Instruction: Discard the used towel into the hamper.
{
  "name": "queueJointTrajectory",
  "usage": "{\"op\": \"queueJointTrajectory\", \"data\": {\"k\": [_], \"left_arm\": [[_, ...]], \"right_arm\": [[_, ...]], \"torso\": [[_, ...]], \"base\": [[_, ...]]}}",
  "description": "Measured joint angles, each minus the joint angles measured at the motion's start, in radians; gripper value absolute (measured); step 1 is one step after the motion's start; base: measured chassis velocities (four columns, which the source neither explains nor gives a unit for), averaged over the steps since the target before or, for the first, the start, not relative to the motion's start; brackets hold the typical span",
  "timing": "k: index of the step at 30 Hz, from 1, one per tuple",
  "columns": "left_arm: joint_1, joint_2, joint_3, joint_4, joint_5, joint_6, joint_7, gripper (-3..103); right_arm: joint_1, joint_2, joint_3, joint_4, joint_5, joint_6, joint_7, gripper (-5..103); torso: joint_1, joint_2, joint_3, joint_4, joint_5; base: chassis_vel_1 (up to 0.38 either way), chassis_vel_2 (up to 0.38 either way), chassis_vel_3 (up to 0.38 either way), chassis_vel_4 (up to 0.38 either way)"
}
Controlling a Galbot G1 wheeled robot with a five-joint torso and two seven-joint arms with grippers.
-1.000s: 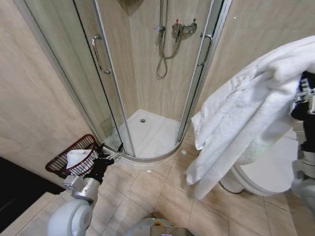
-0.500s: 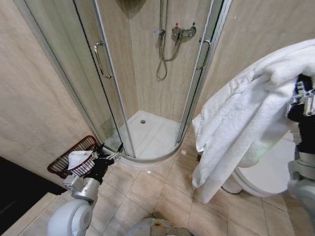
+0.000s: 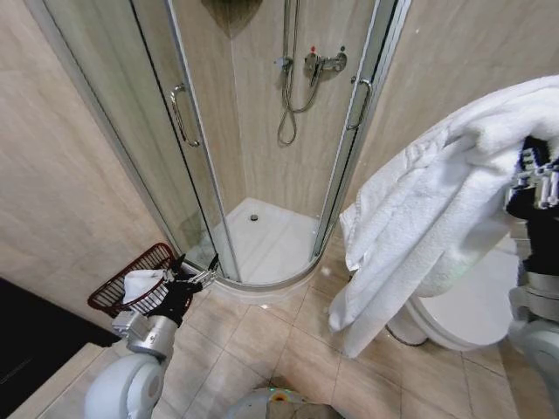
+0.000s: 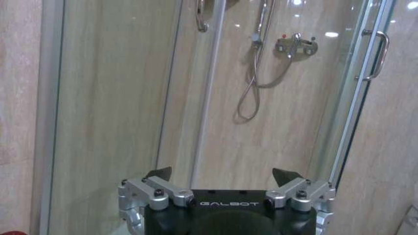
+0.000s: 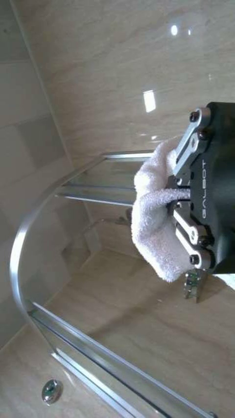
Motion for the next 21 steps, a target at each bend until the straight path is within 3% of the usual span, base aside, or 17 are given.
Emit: {"op": "queueJointTrajectory", "data": {"k": [21], "left_arm": [[0.0,0.0,0.0,0.0,0.0,0.0,0.0,100]], "right_arm": [[0.015,-0.004,-0.012,0.0,0.003,0.008,0.009,8]], "torso": [[0.042,0.095,0.053,0.0,0.0]], "base": [[0.0,0.0,0.0,0.0]]}}
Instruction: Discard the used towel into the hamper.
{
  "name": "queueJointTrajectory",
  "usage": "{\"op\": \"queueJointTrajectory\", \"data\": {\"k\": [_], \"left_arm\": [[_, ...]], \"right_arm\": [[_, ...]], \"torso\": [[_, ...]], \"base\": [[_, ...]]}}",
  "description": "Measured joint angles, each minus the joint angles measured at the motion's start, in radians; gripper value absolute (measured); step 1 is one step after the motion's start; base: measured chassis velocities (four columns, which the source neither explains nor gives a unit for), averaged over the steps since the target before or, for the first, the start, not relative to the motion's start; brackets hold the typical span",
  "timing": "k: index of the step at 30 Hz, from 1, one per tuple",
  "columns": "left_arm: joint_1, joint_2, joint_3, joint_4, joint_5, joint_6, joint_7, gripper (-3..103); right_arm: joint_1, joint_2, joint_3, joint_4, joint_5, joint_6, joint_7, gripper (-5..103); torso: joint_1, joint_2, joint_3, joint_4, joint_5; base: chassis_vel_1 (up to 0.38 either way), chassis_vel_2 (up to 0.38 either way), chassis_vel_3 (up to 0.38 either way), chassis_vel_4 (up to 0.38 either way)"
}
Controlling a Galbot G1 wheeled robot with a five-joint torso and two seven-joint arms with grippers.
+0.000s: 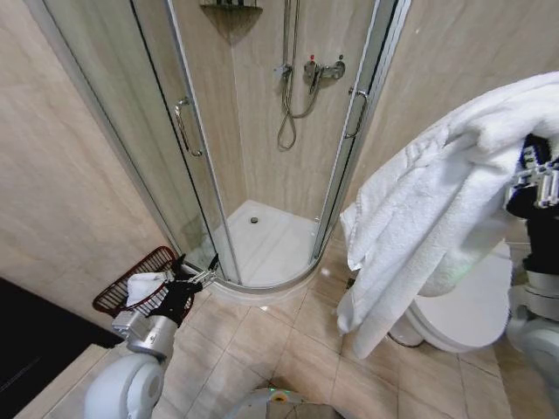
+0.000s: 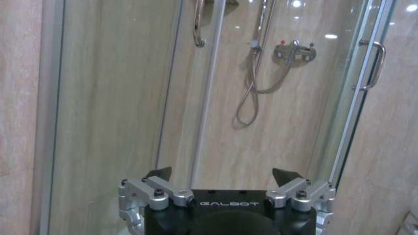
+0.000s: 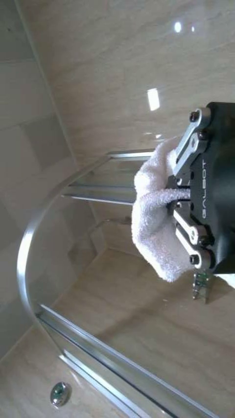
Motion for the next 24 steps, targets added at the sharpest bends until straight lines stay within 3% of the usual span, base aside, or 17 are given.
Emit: {"op": "queueJointTrajectory", "data": {"k": [24], "left_arm": [[0.0,0.0,0.0,0.0,0.0,0.0,0.0,100]], "right_arm": [[0.005,-0.012,0.0,0.0,0.006,-0.002,0.005,8]], "torso": [[0.051,0.114,0.062,0.0,-0.0001]], "base": [[0.0,0.0,0.0,0.0]]}}
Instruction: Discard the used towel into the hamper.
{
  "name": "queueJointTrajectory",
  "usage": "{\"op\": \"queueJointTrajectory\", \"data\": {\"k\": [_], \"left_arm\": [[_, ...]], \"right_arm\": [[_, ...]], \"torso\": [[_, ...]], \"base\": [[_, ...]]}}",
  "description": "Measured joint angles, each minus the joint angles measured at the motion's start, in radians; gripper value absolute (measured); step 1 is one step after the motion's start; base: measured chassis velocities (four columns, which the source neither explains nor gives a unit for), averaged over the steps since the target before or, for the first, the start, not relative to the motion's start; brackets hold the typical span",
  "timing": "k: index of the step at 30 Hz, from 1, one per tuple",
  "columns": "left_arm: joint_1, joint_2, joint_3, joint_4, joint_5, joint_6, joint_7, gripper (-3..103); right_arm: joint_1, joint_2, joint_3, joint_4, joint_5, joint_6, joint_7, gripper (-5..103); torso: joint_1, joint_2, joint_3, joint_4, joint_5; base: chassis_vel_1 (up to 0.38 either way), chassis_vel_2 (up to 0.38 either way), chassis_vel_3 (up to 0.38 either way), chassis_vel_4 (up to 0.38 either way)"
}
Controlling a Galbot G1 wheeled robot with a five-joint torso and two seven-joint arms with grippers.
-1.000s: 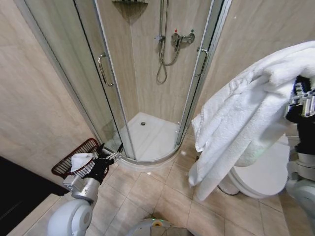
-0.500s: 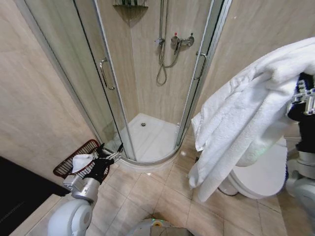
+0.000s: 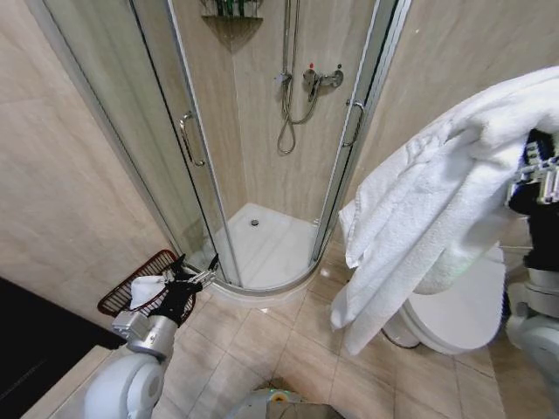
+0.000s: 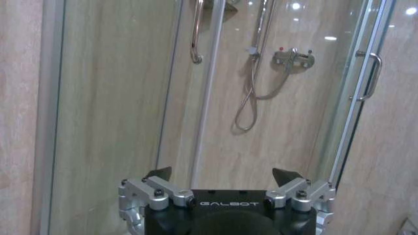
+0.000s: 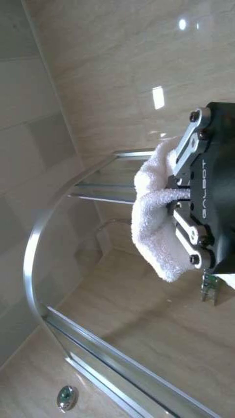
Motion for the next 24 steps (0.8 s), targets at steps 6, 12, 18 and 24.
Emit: {"op": "queueJointTrajectory", "data": {"k": [6,12,18,24], "left_arm": [[0.0,0.0,0.0,0.0,0.0,0.0,0.0,100],[0.0,0.0,0.0,0.0,0.0,0.0,0.0,100],[0.0,0.0,0.0,0.0,0.0,0.0,0.0,100],[0.0,0.0,0.0,0.0,0.0,0.0,0.0,100]], "right_arm": [[-0.004,0.004,0.003,0.0,0.002,0.0,-0.001,8],[-0.005,0.007,0.005,0.0,0.003,0.001,-0.002,8],[-0.01,0.02,-0.011,0.0,-0.007,0.003,-0.009,8],[-0.02,0.034,-0.026,0.0,-0.022,0.011,-0.015,8]], "torso": [[0.016,0.035,0.019,0.0,0.0001],[0.028,0.062,0.035,0.0,0.0001],[0.037,0.083,0.047,0.0,0.0],[0.037,0.083,0.047,0.0,0.0]], "base": [[0.0,0.0,0.0,0.0],[0.0,0.0,0.0,0.0],[0.0,0.0,0.0,0.0],[0.0,0.0,0.0,0.0]]}}
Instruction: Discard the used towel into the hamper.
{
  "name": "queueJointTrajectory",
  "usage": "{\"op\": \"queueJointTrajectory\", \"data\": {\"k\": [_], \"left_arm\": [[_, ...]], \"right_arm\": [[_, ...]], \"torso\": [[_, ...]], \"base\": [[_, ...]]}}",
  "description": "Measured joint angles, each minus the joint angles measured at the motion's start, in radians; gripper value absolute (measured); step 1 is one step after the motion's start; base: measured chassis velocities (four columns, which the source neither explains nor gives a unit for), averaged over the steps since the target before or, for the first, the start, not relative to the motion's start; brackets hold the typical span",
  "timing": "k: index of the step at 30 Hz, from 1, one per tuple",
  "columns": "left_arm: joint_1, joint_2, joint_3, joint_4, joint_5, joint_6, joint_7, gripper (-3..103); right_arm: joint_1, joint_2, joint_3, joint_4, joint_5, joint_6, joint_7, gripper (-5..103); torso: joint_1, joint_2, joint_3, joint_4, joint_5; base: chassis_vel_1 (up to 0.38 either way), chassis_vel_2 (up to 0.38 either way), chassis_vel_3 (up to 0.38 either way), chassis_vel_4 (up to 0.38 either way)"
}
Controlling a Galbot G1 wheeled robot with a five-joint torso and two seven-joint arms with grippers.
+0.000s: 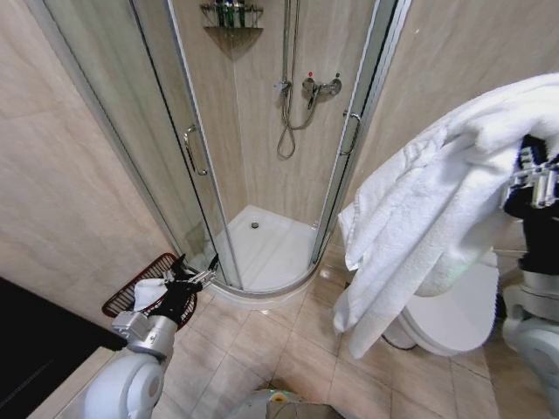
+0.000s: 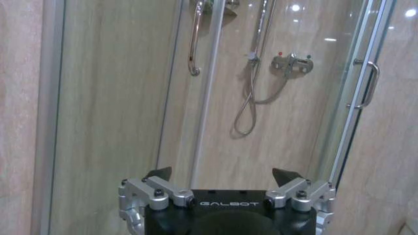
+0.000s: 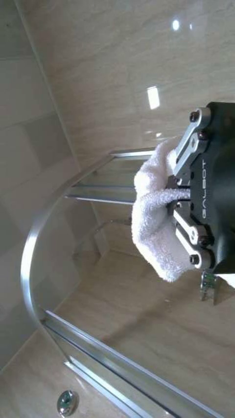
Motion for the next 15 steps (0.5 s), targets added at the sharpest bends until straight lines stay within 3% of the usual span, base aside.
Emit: {"op": "queueJointTrajectory", "data": {"k": [15], "left_arm": [[0.0,0.0,0.0,0.0,0.0,0.0,0.0,100]], "right_arm": [[-0.002,0.016,-0.044,0.0,-0.023,0.003,0.001,8]], "torso": [[-0.003,-0.007,-0.004,0.0,0.0001]], "base": [[0.011,0.007,0.016,0.013]]}}
